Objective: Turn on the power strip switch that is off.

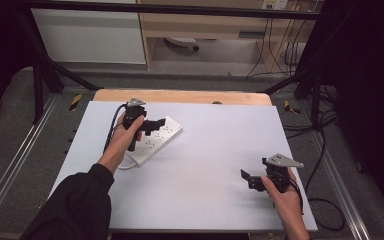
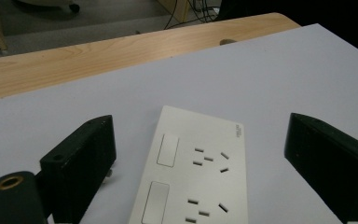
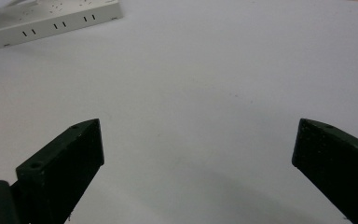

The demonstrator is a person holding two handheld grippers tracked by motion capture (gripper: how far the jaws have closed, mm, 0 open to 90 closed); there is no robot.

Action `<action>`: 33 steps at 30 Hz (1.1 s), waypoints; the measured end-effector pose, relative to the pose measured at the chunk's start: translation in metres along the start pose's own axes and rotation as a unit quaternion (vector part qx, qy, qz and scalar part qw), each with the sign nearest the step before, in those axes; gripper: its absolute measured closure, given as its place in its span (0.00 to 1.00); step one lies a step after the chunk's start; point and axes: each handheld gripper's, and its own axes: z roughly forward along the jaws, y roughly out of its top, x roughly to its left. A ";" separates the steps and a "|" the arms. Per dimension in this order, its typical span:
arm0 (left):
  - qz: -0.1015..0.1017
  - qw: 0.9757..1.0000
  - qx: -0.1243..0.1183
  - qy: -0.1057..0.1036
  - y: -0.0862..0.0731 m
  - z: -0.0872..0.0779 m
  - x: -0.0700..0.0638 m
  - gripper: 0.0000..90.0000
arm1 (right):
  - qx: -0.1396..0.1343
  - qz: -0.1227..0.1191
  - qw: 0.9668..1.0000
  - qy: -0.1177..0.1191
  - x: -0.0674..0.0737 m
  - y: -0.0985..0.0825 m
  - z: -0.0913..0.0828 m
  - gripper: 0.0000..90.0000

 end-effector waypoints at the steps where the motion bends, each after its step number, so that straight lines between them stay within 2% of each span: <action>1: 0.000 1.000 -0.002 -0.001 0.000 -0.002 0.000 0.10 | 0.001 0.000 1.000 0.000 0.000 0.000 0.000 0.03; 9: -0.001 1.000 -0.012 -0.013 0.000 -0.016 0.001 0.08 | 0.003 -0.001 1.000 -0.002 0.000 0.000 0.001 0.03; 21: -0.004 1.000 -0.025 -0.015 -0.003 -0.044 0.007 0.08 | 0.004 0.005 1.000 -0.001 -0.001 -0.001 0.000 0.03; 27: 0.003 0.999 -0.029 -0.017 -0.004 -0.061 0.007 0.08 | 0.002 0.001 1.000 0.002 0.000 0.000 0.000 0.03; 33: 0.017 0.999 -0.025 -0.023 -0.012 -0.073 0.001 0.08 | 0.003 0.001 1.000 -0.002 0.000 0.000 0.000 0.03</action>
